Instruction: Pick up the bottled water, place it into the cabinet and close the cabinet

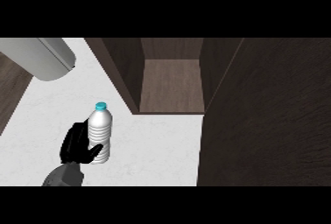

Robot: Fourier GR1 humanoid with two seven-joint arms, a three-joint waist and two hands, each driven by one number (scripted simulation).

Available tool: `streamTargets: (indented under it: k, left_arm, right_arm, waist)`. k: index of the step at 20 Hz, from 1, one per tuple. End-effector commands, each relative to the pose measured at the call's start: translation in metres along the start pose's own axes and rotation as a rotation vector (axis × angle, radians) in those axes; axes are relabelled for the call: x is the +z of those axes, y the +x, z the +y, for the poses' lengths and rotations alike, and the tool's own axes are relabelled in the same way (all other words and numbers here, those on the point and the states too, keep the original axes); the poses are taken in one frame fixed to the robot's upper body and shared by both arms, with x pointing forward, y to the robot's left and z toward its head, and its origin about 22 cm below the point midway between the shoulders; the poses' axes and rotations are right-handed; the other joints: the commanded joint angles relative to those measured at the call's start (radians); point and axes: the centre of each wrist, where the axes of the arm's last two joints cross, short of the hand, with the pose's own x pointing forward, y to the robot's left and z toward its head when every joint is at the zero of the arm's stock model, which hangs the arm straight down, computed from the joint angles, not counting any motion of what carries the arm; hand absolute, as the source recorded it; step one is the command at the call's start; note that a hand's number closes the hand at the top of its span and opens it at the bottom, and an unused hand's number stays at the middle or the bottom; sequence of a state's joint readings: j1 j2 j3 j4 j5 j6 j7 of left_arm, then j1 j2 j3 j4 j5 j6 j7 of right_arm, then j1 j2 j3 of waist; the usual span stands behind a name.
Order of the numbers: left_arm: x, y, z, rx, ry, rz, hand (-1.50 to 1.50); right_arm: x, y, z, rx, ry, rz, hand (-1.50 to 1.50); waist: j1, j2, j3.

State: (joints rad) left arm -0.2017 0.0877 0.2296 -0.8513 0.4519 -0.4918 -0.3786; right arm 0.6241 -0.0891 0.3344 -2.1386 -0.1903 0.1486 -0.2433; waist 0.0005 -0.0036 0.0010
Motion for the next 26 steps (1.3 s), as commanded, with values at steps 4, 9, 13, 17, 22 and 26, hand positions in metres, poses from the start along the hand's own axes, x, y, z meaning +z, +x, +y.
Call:
streamTargets:
  k: [4, 9, 13, 17, 22, 26]
  left_arm:
    - [-0.012, 0.020, -0.061, -0.028, -0.078, -0.012, 1.50]
    - [-0.038, 0.026, -0.101, -0.077, -0.075, -0.052, 1.50]
    - [-0.063, 0.030, -0.151, -0.132, -0.118, -0.054, 1.50]
    - [-0.074, 0.029, -0.173, -0.174, -0.098, -0.057, 1.50]
    - [-0.084, 0.034, -0.220, -0.217, -0.098, -0.059, 1.50]
    - [-0.109, 0.053, -0.217, -0.335, -0.079, -0.137, 1.50]
  right_arm:
    - [-0.010, 0.001, 0.007, -0.022, 0.009, 0.026, -1.50]
    - [-0.018, 0.007, 0.008, -0.026, 0.011, -0.001, -1.50]
    - [-0.020, -0.006, 0.015, -0.020, 0.006, 0.000, -1.50]
    - [0.005, -0.007, 0.005, -0.035, 0.024, 0.008, -1.50]
    - [-0.007, 0.002, 0.006, -0.030, 0.021, 0.020, -1.50]
    - [-0.014, 0.010, 0.012, -0.048, 0.023, 0.007, -1.50]
  waist:
    - [0.004, 0.001, 0.000]
    - [-0.003, 0.003, -0.001]
    - [-0.008, 0.003, -0.001]
    - [-0.015, 0.002, -0.001]
    - [-0.026, 0.003, -0.001]
    - [-0.028, 0.007, -0.001]
